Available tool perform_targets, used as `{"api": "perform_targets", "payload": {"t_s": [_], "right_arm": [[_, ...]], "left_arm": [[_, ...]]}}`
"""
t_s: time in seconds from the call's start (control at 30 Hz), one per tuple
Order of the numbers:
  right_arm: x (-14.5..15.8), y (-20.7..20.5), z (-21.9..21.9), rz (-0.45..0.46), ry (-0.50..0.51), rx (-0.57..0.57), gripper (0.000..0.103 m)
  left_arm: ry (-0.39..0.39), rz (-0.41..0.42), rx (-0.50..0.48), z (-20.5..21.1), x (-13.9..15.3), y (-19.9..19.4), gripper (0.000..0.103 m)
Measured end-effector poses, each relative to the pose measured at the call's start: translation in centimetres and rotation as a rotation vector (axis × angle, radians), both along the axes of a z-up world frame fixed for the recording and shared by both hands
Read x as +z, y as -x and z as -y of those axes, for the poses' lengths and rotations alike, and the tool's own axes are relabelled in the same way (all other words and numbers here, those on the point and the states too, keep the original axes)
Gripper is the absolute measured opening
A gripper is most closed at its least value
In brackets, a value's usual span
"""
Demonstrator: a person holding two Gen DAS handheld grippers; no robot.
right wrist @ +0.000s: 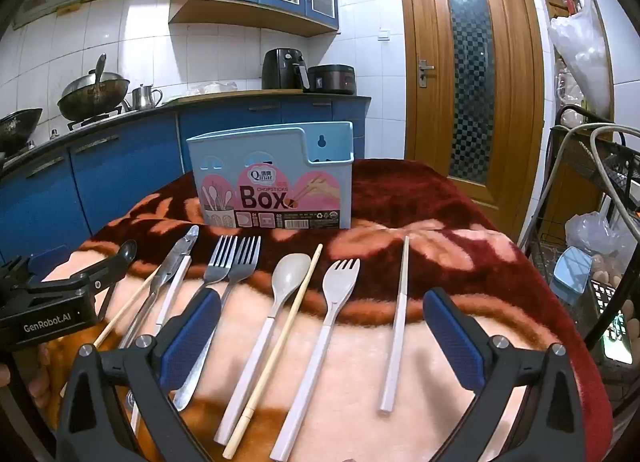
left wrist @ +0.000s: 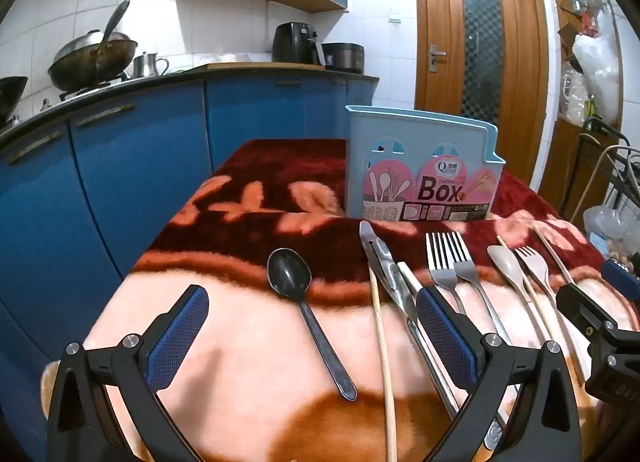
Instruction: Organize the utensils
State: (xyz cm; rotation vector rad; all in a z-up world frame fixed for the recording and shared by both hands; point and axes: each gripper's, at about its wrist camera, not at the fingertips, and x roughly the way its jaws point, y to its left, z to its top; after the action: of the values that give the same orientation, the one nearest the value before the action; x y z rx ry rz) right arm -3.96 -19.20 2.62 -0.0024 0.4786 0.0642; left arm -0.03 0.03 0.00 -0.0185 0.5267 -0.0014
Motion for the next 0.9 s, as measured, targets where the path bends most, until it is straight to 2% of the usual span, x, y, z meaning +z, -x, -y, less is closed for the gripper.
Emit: {"api": "perform_targets", "payload": {"t_s": [0.9], "right_arm": [[0.01,0.01,0.04,0.001,0.000,0.000,0.103]], "left_arm": [[-0.015,0.001,-0.002,0.22,0.05,0.46,0.103]]}}
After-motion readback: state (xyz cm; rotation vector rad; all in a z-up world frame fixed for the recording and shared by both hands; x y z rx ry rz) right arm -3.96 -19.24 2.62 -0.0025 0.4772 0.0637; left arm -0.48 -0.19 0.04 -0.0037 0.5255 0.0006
